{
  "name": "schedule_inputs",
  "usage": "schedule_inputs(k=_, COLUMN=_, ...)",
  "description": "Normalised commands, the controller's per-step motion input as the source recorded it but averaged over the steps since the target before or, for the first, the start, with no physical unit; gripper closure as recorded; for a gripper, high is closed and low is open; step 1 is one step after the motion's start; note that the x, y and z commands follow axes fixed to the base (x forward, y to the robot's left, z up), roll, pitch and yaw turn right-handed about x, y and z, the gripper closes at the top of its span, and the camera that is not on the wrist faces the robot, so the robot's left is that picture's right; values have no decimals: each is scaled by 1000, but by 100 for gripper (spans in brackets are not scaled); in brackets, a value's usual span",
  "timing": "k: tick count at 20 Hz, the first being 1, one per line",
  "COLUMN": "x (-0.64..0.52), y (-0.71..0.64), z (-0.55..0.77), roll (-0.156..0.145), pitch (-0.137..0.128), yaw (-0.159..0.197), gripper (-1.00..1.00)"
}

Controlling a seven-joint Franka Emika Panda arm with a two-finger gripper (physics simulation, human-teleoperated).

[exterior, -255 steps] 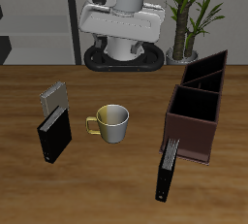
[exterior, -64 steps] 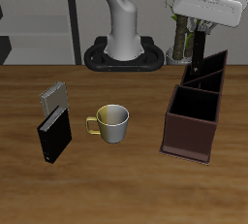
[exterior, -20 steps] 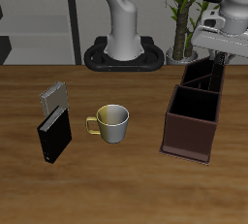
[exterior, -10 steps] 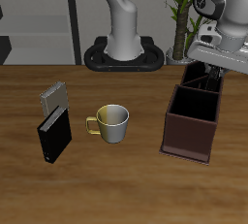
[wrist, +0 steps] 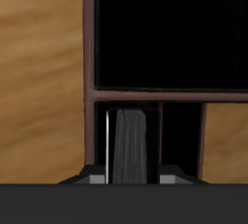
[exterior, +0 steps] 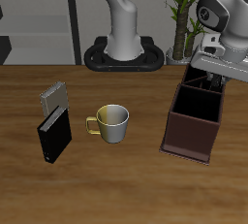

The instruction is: Place the left black book into the left desk caddy's back compartment

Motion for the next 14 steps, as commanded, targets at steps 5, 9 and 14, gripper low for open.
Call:
schedule_inputs(k=5, x=51, y=-76, z=-59, roll=-3, pitch=23, yaw=-8, gripper=-100)
schedule_inputs(k=9, x=11, y=-69, z=23, roll=-12, pitch=-8, yaw=5, gripper=-100)
schedule_inputs(k=14, x=-108, y=-30, z=182, roll=14, pitch=-30, yaw=3, gripper=-100)
